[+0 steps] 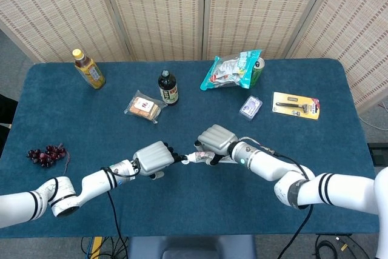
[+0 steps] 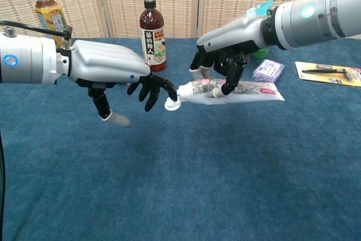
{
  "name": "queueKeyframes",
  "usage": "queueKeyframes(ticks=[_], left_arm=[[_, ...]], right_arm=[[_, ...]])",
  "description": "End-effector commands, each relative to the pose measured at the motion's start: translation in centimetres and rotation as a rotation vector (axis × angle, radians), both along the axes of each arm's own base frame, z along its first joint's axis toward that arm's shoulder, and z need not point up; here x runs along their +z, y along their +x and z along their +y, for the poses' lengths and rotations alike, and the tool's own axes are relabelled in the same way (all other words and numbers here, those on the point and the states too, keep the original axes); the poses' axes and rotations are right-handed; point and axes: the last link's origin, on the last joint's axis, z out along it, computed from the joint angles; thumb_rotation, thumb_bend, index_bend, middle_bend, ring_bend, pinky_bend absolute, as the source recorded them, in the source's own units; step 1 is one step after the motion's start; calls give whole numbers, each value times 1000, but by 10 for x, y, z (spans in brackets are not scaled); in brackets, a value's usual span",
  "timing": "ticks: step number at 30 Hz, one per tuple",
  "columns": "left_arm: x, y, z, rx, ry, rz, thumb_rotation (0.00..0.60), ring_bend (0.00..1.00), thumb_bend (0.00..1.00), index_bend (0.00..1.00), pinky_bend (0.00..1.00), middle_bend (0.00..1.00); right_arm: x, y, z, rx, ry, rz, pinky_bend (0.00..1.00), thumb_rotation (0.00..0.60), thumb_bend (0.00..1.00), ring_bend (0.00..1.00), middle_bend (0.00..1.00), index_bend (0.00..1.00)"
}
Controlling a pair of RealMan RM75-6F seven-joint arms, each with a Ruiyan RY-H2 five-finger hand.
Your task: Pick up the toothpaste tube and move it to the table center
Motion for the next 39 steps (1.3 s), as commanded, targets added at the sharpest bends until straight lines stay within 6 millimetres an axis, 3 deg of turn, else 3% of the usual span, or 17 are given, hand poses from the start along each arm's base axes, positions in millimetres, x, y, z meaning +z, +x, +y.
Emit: queueKeyframes(ticks=[1, 12, 18, 26, 36, 39], left_arm=[[0, 0, 0, -3, 4, 4, 600, 364, 269, 157, 412, 405], [21, -20, 16, 76, 77, 5, 600, 362, 269, 157, 412, 405], [36, -37, 23, 133, 129, -13, 600, 361, 269, 157, 412, 404], [52, -59, 23, 206, 172, -26, 600, 359, 269, 157, 411, 403], [62, -77, 13, 249, 186, -38, 600, 359, 269, 157, 413, 403], [65, -80, 10, 257, 190, -43, 600, 359, 269, 157, 412, 402]], right_arm=[[1, -1, -1, 0, -3, -4, 624, 600, 1000, 761, 868, 1000], [7, -14, -5, -12, -35, 15, 624, 600, 1000, 754, 863, 1000], [-3, -27, -5, -5, -32, 69, 582, 600, 1000, 668, 777, 969], [-18, -34, -5, 11, -30, 121, 491, 600, 982, 509, 595, 635], [-29, -35, -3, 13, -42, 160, 359, 600, 660, 257, 304, 209], [-24, -33, -3, 6, -66, 143, 348, 600, 591, 225, 244, 138]])
